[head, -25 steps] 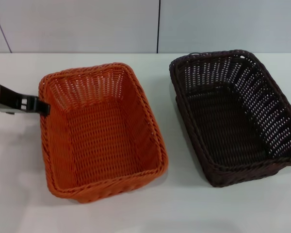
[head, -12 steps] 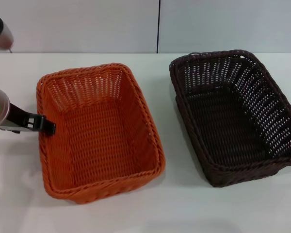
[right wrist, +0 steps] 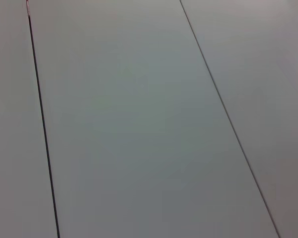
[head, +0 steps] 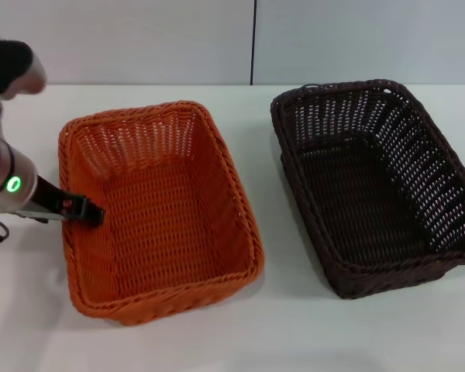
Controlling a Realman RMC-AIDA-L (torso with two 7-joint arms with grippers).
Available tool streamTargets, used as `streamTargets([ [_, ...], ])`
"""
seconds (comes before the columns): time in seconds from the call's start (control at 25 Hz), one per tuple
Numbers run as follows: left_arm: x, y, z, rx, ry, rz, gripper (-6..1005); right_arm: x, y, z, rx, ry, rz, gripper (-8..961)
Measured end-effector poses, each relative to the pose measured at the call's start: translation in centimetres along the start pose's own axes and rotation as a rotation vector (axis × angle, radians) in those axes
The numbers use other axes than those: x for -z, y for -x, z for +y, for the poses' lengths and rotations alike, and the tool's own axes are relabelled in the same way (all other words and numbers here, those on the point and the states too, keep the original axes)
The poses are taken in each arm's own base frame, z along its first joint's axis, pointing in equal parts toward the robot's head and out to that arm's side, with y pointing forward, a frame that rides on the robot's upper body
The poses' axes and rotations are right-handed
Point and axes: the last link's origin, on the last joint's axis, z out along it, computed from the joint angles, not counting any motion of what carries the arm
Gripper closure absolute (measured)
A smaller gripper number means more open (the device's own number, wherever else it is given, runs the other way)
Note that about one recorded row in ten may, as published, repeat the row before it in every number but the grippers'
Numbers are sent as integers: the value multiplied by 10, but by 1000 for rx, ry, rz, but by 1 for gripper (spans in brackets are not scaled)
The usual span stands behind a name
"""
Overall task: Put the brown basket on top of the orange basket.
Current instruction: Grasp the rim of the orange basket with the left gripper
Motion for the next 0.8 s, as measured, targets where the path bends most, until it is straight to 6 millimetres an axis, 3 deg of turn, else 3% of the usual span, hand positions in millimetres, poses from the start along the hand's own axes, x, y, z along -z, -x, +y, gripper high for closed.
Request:
streamTargets([
  [0.44,-16,-1,15,-24,28,1,247,0,-1,-1,1,-3,6,131],
  [0.56,-17,0,14,-22,30,4,484,0,0,-1,2,-3,5,131],
  [0.8,-18,3,18,-32,71,7,688,3,9,-4,6,1,-47,131],
])
